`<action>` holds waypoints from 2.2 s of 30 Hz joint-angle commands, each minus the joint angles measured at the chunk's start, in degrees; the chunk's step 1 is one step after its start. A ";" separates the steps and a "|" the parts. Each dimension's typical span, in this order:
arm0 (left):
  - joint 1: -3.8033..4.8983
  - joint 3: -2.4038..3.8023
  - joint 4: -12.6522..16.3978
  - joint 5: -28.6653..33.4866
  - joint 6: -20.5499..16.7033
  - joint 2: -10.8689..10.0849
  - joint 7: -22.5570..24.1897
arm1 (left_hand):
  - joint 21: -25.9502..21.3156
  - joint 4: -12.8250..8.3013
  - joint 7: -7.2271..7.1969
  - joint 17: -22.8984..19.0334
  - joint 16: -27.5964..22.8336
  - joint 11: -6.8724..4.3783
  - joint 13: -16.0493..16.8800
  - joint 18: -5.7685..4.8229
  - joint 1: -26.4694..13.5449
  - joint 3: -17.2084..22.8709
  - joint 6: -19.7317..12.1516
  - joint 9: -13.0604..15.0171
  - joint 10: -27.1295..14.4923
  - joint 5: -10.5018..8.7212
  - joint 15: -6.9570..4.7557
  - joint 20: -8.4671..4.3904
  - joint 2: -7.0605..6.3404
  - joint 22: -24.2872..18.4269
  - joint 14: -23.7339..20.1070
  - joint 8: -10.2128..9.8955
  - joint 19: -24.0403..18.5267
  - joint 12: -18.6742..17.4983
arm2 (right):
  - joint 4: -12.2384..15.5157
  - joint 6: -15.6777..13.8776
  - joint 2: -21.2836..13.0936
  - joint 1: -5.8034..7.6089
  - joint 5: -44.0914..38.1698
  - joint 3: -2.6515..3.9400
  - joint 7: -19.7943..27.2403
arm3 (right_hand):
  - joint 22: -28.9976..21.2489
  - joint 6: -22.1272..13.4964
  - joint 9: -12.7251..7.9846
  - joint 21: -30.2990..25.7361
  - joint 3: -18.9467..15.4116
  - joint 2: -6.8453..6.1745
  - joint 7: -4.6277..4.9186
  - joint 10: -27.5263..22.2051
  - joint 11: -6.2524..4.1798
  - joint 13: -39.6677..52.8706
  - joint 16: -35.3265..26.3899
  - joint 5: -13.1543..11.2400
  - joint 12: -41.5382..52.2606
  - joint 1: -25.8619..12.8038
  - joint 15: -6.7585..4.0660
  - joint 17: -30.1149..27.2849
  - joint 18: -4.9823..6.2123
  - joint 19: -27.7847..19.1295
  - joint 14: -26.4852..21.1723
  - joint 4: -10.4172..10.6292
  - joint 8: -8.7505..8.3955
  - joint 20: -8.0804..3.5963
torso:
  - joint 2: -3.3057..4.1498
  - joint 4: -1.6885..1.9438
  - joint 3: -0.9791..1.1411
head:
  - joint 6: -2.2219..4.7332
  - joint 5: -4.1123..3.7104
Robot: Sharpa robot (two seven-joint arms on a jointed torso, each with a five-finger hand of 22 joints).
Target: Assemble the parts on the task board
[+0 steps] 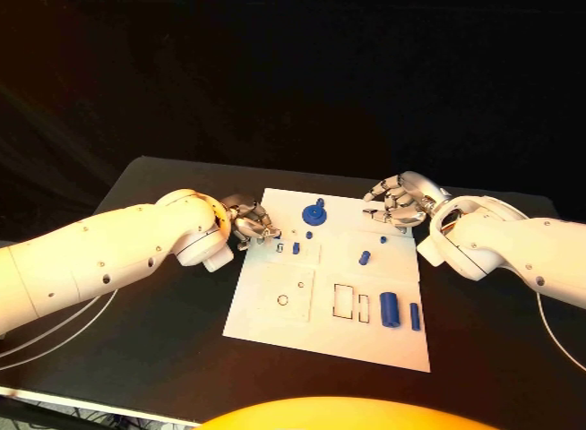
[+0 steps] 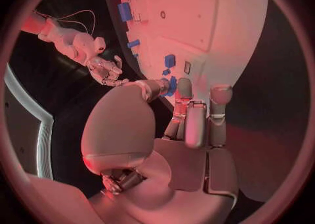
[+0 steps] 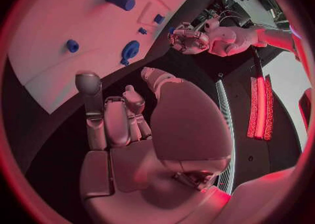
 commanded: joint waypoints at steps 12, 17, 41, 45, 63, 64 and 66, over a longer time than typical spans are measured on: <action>3.75 -0.71 -6.74 -1.54 12.99 5.27 -6.31 | 3.03 -9.96 -1.48 3.50 2.05 -0.92 6.12 -0.75 -3.10 8.40 2.38 -1.07 5.15 0.75 -0.69 -0.20 0.48 4.41 2.37 0.96 3.65 3.91 | -0.24 0.89 0.50 -0.06 -0.39 0.00 0.15 | -0.05 -0.31 -0.12 -0.50 0.51 0.13 0.04 0.08 -0.12 -0.18 -0.37 0.90 -0.09 0.49 -0.46 0.03 0.67 0.22 0.61 -0.31 0.29 0.00 | 0.01 0.00 -0.01 | -0.64 0.11; 4.47 -1.32 -7.91 -3.24 12.69 6.59 -7.83 | 3.67 -10.20 -1.85 4.45 2.50 -1.23 8.03 -0.99 -4.13 8.65 2.88 -1.37 6.59 0.99 -0.96 -0.44 0.29 5.42 2.80 1.33 4.56 4.95 | -0.32 0.89 0.61 -0.06 -0.39 -0.01 0.15 | -0.06 -0.32 -0.13 -0.54 0.55 0.13 0.04 0.10 -0.12 -0.16 -0.38 1.01 -0.07 0.52 -0.46 0.03 0.67 0.22 0.61 -0.33 0.30 -0.01 | -0.03 0.07 0.02 | -0.82 0.18; 4.86 -3.44 -7.81 -8.61 9.35 9.38 -8.93 | 6.79 -11.43 -3.40 7.79 3.92 -2.68 13.93 -2.17 -7.46 10.44 5.14 -2.65 11.85 2.92 -2.21 -1.65 -0.48 10.49 4.22 3.15 9.10 7.70 | -0.67 0.89 1.12 -0.10 -0.39 -0.01 0.27 | -0.06 -0.34 -0.19 -0.65 0.75 0.13 0.07 0.06 -0.10 -0.21 -0.43 1.81 -0.09 0.57 -0.46 0.05 0.67 0.24 0.61 -0.40 0.34 -0.01 | 0.03 0.01 -0.03 | -1.42 0.81; 4.85 -3.58 -7.64 -8.24 9.59 9.41 -9.04 | 7.18 -11.63 -3.60 8.48 4.20 -2.85 15.11 -2.32 -8.00 10.63 5.58 -2.92 12.70 3.70 -2.35 -1.81 -0.51 11.10 4.43 3.42 9.62 8.17 | -0.66 0.84 1.11 -0.11 -0.39 -0.01 0.30 | -0.06 -0.34 -0.20 -0.68 0.79 0.13 0.07 0.04 -0.10 -0.25 -0.44 1.96 -0.12 0.58 -0.46 0.05 0.68 0.24 0.61 -0.41 0.34 -0.02 | 0.02 0.01 0.01 | -1.45 0.94; 4.42 -3.99 -6.93 -8.46 8.80 8.87 -9.49 | 7.57 -11.86 -3.89 9.20 4.51 -3.09 16.77 -2.47 -8.69 10.76 6.24 -3.33 13.83 4.54 -2.53 -1.98 -0.29 11.74 4.63 3.70 10.15 8.83 | -0.84 0.16 0.96 -0.11 -0.39 -0.01 0.87 | -0.91 -0.33 -0.22 -2.27 0.87 0.08 0.08 -0.33 -0.09 -0.73 -1.43 2.36 -0.48 0.56 -0.43 -1.25 0.95 -0.33 0.26 -0.43 0.38 -0.02 | 0.04 -0.02 -0.01 | -1.56 1.32; 4.39 -4.01 -6.93 -8.52 8.75 8.84 -9.50 | 7.57 -11.86 -3.89 9.20 4.51 -3.09 16.77 -2.47 -8.69 10.76 6.24 -3.33 13.83 4.54 -2.53 -1.98 -0.29 11.74 4.63 3.70 10.15 8.83 | -0.85 0.06 0.96 -0.11 -0.38 -0.01 0.94 | -1.19 -0.33 -0.23 -2.79 0.90 0.06 0.09 -0.44 -0.08 -0.85 -1.72 2.42 -0.59 0.54 -0.40 -1.60 1.04 -0.54 0.14 -0.43 0.38 -0.03 | 0.04 -0.02 -0.01 | -1.56 1.32; 4.28 -4.04 -6.93 -8.77 8.62 8.75 -9.50 | 7.58 -11.88 -3.91 9.24 4.52 -3.10 16.91 -2.48 -8.72 10.76 6.28 -3.35 13.91 4.56 -2.53 -1.99 -0.29 11.77 4.65 3.71 10.17 8.89 | -0.86 -0.15 0.95 -0.11 -0.31 -0.01 1.10 | -2.09 -0.38 -0.29 -4.52 0.97 -0.05 0.13 -0.94 -0.03 -1.42 -2.66 2.57 -1.06 0.47 -0.32 -2.64 1.30 -1.28 -0.28 -0.43 0.40 -0.03 | 0.03 0.00 -0.03 | -1.52 1.29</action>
